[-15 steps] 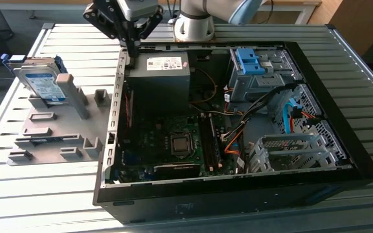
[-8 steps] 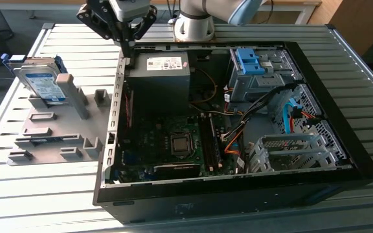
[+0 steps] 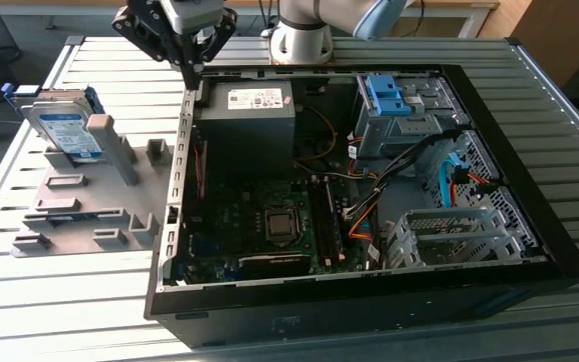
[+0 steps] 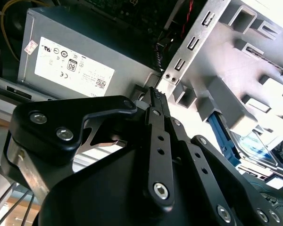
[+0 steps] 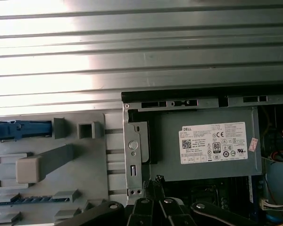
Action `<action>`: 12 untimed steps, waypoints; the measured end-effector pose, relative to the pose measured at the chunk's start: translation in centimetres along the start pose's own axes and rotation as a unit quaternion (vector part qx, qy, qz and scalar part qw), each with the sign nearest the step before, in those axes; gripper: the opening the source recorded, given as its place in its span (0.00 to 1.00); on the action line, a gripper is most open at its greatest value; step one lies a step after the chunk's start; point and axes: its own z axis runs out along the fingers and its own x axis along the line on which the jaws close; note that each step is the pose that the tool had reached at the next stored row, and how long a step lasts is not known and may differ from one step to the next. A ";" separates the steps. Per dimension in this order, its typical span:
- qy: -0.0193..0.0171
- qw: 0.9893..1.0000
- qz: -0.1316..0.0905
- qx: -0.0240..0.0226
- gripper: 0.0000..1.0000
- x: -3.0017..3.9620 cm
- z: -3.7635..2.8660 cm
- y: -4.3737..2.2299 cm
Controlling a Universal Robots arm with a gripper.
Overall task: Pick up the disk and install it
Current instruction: 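Reach for the disk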
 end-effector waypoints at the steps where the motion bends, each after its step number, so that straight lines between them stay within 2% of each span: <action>1: 0.000 1.000 0.000 0.000 0.11 0.11 0.01 0.00; 5: 0.000 1.000 0.000 0.000 0.11 0.46 0.05 -0.02; 12: 0.000 1.000 0.000 0.000 0.11 0.50 0.06 -0.02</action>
